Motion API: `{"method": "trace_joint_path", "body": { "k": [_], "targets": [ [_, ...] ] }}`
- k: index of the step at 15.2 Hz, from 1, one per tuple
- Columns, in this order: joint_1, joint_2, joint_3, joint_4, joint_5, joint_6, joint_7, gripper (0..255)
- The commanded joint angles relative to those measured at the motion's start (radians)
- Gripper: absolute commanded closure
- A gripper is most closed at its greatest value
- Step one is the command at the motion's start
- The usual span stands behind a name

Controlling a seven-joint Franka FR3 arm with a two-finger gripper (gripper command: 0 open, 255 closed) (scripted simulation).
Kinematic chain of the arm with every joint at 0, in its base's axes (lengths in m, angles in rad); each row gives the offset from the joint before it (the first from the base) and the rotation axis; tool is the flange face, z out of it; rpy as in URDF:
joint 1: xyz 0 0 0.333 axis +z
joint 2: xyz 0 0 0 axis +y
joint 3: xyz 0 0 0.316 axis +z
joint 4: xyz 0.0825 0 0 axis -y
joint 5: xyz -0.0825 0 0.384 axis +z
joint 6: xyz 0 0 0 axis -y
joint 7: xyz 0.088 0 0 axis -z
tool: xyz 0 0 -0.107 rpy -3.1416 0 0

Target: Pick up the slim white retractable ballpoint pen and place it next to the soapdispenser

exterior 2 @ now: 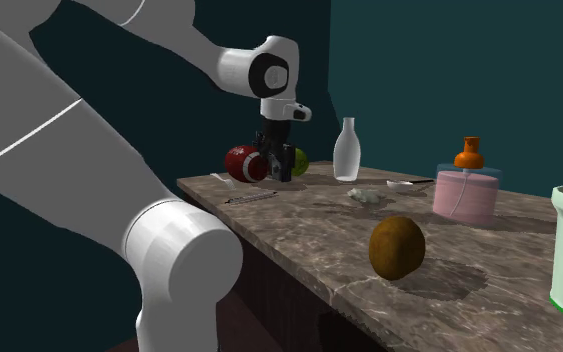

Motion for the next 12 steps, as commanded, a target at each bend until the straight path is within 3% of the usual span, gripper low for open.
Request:
{"method": "trace_joint_path", "body": {
  "k": [1,5,12],
  "targets": [
    [0.011,0.048,0.040,0.001,0.029,0.059,0.035,0],
    [0.026,0.153,0.117,0.022,0.071,0.165,0.103,0],
    [0.033,0.217,0.152,-0.018,0.090,0.274,0.099,0]
  ]
}}
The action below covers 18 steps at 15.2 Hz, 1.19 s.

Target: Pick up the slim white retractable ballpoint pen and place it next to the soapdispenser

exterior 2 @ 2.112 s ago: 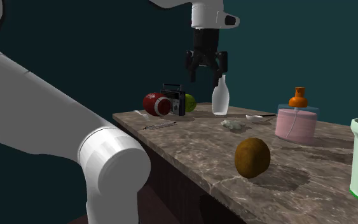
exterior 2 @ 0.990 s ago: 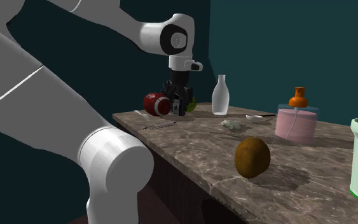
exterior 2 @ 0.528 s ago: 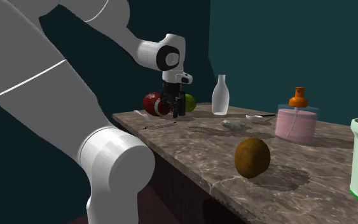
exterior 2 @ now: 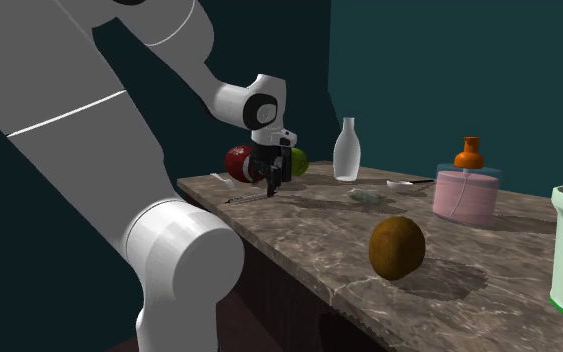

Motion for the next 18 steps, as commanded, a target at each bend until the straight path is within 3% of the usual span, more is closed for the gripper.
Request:
{"method": "trace_joint_path", "body": {
  "k": [1,8,9,18],
  "targets": [
    [0.001,0.019,0.008,-0.007,0.004,0.027,-0.002,0],
    [0.001,0.018,0.008,-0.007,0.003,0.027,-0.002,0],
    [0.001,0.018,0.008,-0.007,0.003,0.027,-0.002,255],
    [0.000,0.019,0.008,-0.007,0.003,0.027,-0.002,255]
  ]
}}
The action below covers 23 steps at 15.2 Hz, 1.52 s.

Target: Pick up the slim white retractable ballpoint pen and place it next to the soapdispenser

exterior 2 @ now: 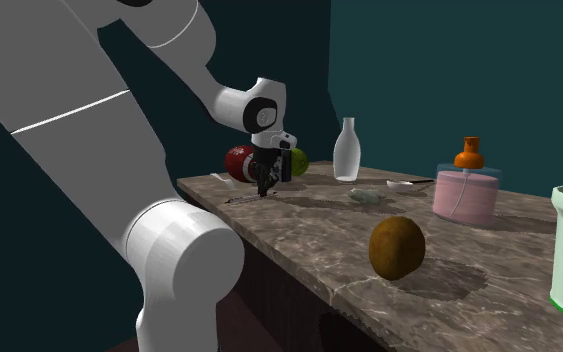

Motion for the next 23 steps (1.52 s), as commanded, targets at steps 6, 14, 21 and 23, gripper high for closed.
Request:
{"method": "trace_joint_path", "body": {
  "k": [6,14,21,23],
  "targets": [
    [-0.006,-0.037,-0.016,0.053,-0.019,-0.089,0.020,255],
    [-0.014,-0.070,-0.037,0.135,-0.044,-0.201,0.045,255],
    [-0.021,-0.084,-0.054,0.216,-0.064,-0.295,0.066,255],
    [-0.023,-0.086,-0.059,0.241,-0.070,-0.321,0.072,255]
  ]
}}
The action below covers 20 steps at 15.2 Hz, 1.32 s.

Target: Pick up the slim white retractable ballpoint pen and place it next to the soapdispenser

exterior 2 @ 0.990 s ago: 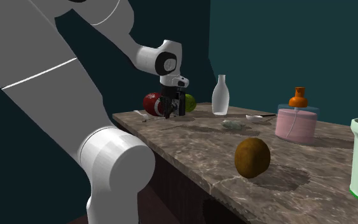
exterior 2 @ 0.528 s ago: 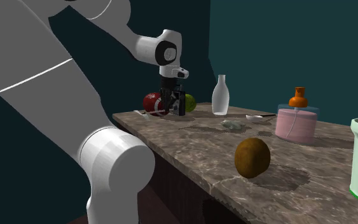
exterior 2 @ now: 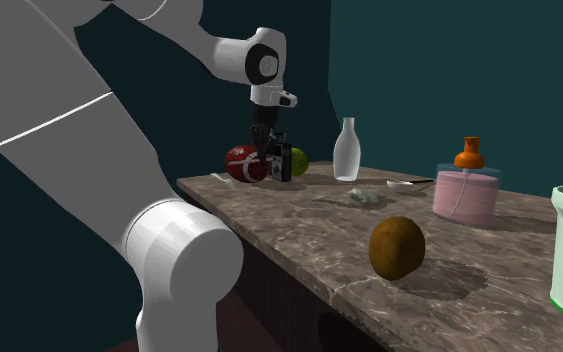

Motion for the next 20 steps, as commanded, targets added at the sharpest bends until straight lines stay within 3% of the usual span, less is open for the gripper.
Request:
{"method": "trace_joint_path", "body": {
  "k": [1,20],
  "targets": [
    [-0.002,-0.004,-0.006,0.023,-0.005,-0.028,0.005,255],
    [-0.020,0.030,-0.037,0.301,-0.050,-0.266,0.065,255]
  ]
}}
